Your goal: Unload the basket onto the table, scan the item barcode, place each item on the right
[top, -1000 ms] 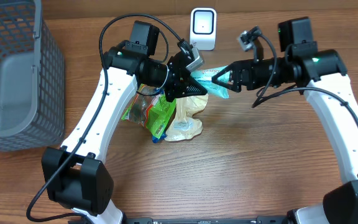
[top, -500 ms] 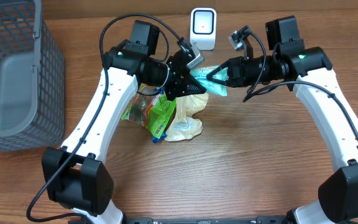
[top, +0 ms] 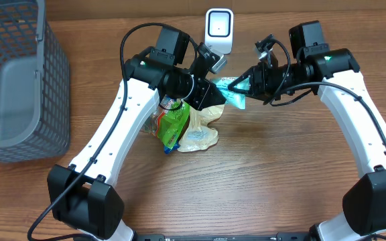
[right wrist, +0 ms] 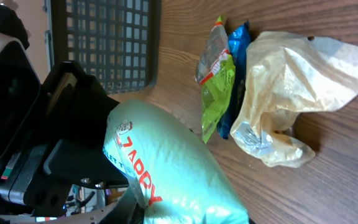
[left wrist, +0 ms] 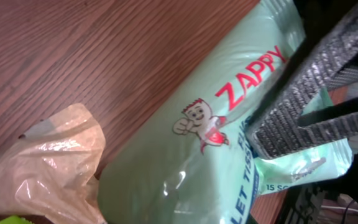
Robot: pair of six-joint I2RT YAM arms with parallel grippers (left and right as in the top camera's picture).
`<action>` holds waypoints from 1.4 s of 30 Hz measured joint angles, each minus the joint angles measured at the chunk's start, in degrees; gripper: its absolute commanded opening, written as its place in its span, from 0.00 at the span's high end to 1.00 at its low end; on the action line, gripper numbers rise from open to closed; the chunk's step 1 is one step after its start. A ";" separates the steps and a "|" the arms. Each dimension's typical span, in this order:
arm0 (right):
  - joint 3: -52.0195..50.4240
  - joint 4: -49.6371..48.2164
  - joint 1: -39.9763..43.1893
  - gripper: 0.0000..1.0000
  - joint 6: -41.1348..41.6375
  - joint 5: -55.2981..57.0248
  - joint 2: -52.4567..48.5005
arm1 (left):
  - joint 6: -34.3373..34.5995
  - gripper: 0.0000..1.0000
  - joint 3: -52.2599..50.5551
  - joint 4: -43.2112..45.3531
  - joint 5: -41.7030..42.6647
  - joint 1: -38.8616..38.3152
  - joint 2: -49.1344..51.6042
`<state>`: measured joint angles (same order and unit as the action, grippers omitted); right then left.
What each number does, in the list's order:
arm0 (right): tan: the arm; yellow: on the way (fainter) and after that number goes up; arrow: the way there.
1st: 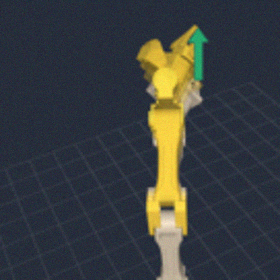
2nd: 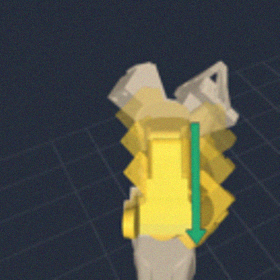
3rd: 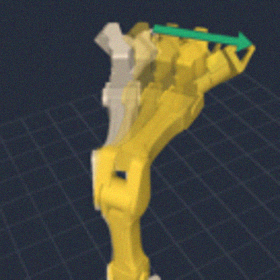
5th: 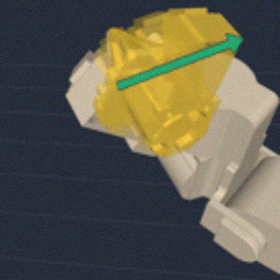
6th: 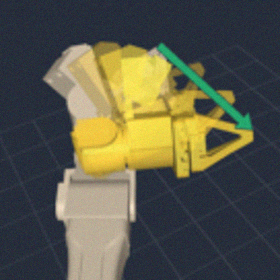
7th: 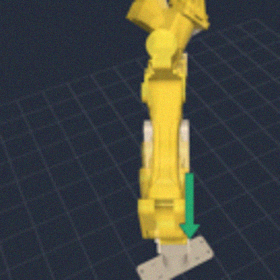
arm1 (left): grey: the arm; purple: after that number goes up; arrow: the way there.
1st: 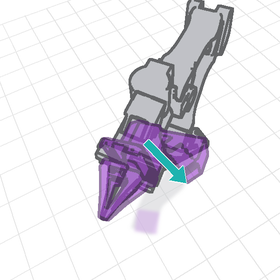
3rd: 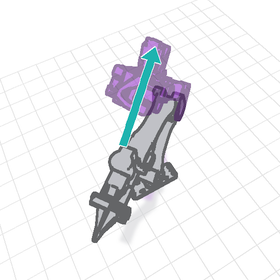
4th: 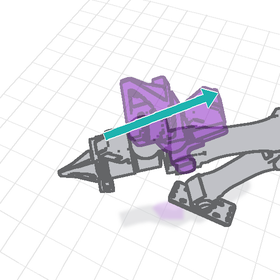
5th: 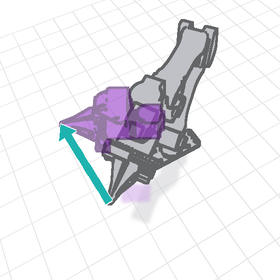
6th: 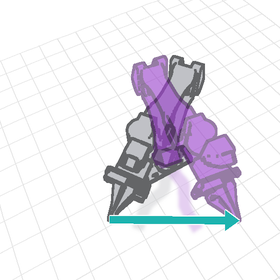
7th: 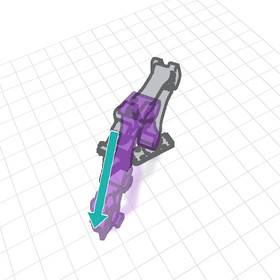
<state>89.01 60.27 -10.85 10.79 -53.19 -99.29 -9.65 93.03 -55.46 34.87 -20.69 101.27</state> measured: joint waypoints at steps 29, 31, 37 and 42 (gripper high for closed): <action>0.07 11.54 7.23 0.96 6.91 1.53 0.11 | 9.18 0.40 0.00 0.42 -26.25 7.21 0.11; 0.07 11.54 7.23 0.96 8.39 -2.05 0.11 | 10.29 0.41 0.00 0.44 -24.72 7.21 0.22; 0.07 14.51 7.23 0.96 13.55 -9.27 0.11 | 14.97 0.40 0.00 0.44 -22.62 7.21 2.97; 0.07 15.32 7.23 0.96 15.13 -11.41 0.11 | 17.88 0.21 0.00 1.18 -16.50 7.21 5.84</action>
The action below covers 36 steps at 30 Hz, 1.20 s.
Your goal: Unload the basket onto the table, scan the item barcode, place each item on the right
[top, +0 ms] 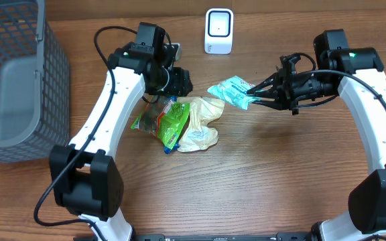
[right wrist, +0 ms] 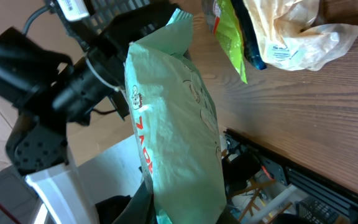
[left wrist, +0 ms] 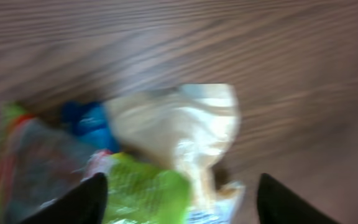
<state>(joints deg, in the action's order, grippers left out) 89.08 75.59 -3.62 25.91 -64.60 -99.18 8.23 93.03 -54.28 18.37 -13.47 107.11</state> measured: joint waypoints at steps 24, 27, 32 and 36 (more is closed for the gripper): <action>0.00 -0.81 0.00 0.96 -2.43 -0.39 0.02 | -4.35 0.04 -0.02 16.90 37.18 0.33 0.55; 0.00 -1.22 0.00 0.96 -2.62 -0.76 0.02 | -5.66 0.08 -0.02 16.76 40.72 0.33 0.55; 0.00 -2.95 0.00 0.96 -2.86 -1.77 0.02 | -6.91 0.21 -0.02 14.36 43.60 0.33 0.55; 0.00 -2.95 0.00 0.96 -3.08 -2.29 0.02 | -7.13 0.29 -0.02 13.20 45.07 0.33 0.55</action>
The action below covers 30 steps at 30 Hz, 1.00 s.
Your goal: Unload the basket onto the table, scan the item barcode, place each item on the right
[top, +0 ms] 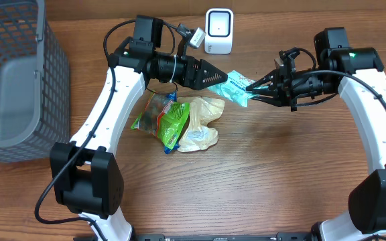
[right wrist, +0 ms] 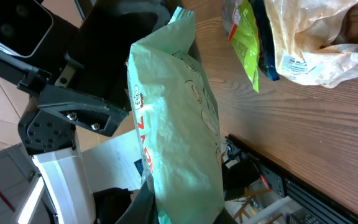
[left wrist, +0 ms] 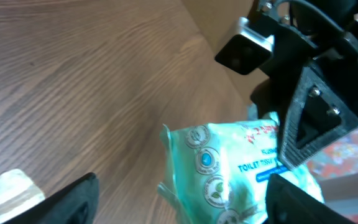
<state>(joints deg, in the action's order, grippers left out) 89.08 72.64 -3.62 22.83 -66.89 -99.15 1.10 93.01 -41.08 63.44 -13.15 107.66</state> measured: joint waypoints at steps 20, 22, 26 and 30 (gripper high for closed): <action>0.00 0.02 -0.02 0.96 -0.74 -0.74 0.00 | -1.55 0.40 0.00 -4.55 4.22 -2.91 0.02; 0.00 0.02 -0.04 0.96 -0.83 -0.76 0.00 | -1.57 0.44 0.00 -4.57 3.80 -3.23 0.04; 0.00 0.04 -0.02 0.96 -1.14 -0.85 0.00 | -1.75 0.67 0.00 -4.81 3.58 -3.26 0.04; 0.00 0.48 0.20 0.96 -1.88 -0.74 0.00 | -2.23 0.95 0.00 -4.96 3.23 -2.82 0.04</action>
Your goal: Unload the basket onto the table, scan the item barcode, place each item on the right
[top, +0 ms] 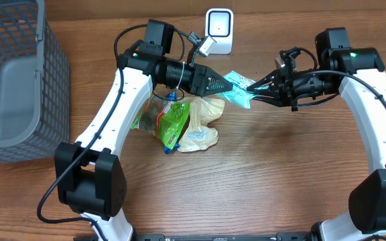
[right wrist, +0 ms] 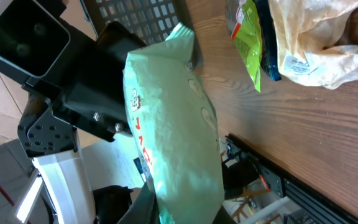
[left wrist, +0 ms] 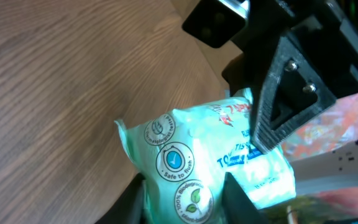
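Observation:
A mint-green pack of toilet tissues [top: 237, 92] hangs in the air between the two arms, just below and right of the white barcode scanner [top: 218, 30]. My right gripper [top: 252, 87] is shut on its right end, and the pack [right wrist: 173, 118] fills the right wrist view. My left gripper [top: 228, 86] grips the pack's other end. In the left wrist view the pack [left wrist: 197, 155] sits squeezed between both dark fingers [left wrist: 135, 202]. No barcode shows in any view.
A pile lies on the table under the left arm: a green snack bag [top: 171, 120], a beige plastic bag [top: 203, 124] and a small blue packet [top: 168, 149]. A grey wire basket [top: 12, 80] stands at the far left edge.
My left gripper was wide open with the pack's free end just ahead of it. Now its fingers have closed onto that end. The right gripper still holds the pack in the same place.
First both grippers were at the pack close under the scanner. Then the left arm was back over the pile while the right gripper held the pack alone, further right. After that the left gripper was open beside the pack, and now it is shut on it.

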Robot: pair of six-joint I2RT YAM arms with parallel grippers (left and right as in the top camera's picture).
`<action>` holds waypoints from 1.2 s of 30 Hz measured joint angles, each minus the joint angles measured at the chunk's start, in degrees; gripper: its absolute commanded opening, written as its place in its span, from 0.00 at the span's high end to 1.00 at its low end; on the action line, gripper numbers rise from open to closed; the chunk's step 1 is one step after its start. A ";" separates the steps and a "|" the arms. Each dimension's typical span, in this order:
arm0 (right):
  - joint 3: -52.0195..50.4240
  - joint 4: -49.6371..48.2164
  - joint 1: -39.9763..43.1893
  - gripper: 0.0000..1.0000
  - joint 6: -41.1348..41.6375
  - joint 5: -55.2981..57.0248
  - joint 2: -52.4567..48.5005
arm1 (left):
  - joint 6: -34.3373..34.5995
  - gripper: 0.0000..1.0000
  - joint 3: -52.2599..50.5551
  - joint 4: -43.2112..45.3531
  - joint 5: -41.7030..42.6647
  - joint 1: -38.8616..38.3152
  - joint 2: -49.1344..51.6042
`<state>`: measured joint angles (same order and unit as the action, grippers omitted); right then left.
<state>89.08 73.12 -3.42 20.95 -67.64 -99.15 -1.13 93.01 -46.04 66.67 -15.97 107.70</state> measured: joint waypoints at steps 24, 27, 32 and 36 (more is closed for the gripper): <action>0.98 -2.73 -0.44 0.17 -7.65 25.14 1.55 | 35.28 0.96 -0.85 0.98 3.23 0.87 1.88; 1.05 -4.11 -0.02 0.18 -11.82 26.97 1.60 | 44.41 0.96 -0.87 0.90 4.57 1.40 1.88; 1.07 -4.28 0.44 0.23 -22.25 31.39 1.60 | 58.03 0.96 -0.87 1.40 8.70 2.32 1.88; 0.98 -4.46 0.44 0.24 -30.58 33.40 1.60 | 64.65 0.96 -0.87 1.31 13.00 3.39 1.86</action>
<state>90.06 68.66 -2.98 -9.63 -34.24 -97.56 63.53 92.14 -44.73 79.68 -12.58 109.56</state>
